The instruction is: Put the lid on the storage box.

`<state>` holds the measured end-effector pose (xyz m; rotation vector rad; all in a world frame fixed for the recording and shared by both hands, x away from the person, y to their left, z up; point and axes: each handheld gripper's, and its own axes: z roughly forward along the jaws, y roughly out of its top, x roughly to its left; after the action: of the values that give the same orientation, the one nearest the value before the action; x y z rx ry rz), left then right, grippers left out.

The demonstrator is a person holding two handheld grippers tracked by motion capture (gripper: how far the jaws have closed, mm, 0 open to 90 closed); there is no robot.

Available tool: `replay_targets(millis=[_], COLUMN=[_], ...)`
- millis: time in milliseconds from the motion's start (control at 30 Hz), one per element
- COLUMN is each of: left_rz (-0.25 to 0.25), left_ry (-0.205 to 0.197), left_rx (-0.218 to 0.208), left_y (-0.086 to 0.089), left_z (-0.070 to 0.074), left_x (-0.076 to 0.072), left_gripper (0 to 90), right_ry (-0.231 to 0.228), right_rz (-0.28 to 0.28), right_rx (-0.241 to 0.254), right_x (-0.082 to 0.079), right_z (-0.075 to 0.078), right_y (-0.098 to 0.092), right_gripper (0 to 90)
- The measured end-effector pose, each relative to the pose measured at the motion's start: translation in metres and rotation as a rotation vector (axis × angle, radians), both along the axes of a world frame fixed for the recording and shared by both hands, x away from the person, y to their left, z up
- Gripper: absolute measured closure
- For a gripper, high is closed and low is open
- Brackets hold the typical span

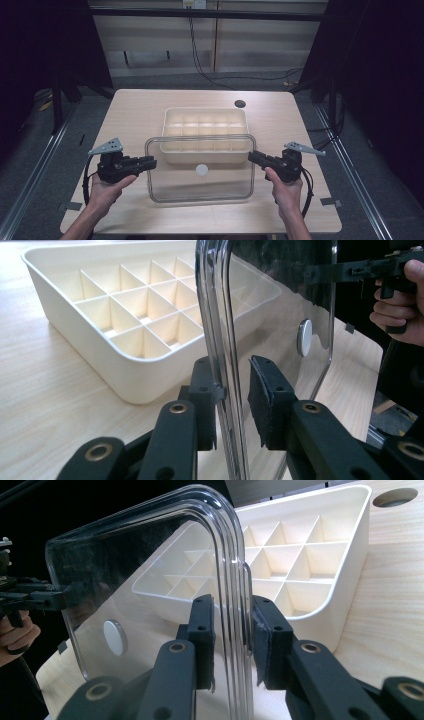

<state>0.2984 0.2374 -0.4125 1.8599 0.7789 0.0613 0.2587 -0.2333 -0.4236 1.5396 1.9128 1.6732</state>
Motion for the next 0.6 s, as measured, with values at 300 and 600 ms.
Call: replay_targets(millis=[300, 600], left_rz=[0.019, 0.022], left_ry=[-0.020, -0.022], left_rx=[-0.008, -0.015], left_y=[-0.001, -0.002], left_z=[0.008, 0.017], left_x=[0.004, 0.012], left_gripper=[72.5, 72.4], right_ry=[-0.008, -0.035], right_rz=[0.003, 0.003], right_rx=[0.016, 0.027], right_x=[0.006, 0.010], right_z=[0.004, 0.017], right_y=[-0.001, -0.003], right_gripper=[73.2, 74.1])
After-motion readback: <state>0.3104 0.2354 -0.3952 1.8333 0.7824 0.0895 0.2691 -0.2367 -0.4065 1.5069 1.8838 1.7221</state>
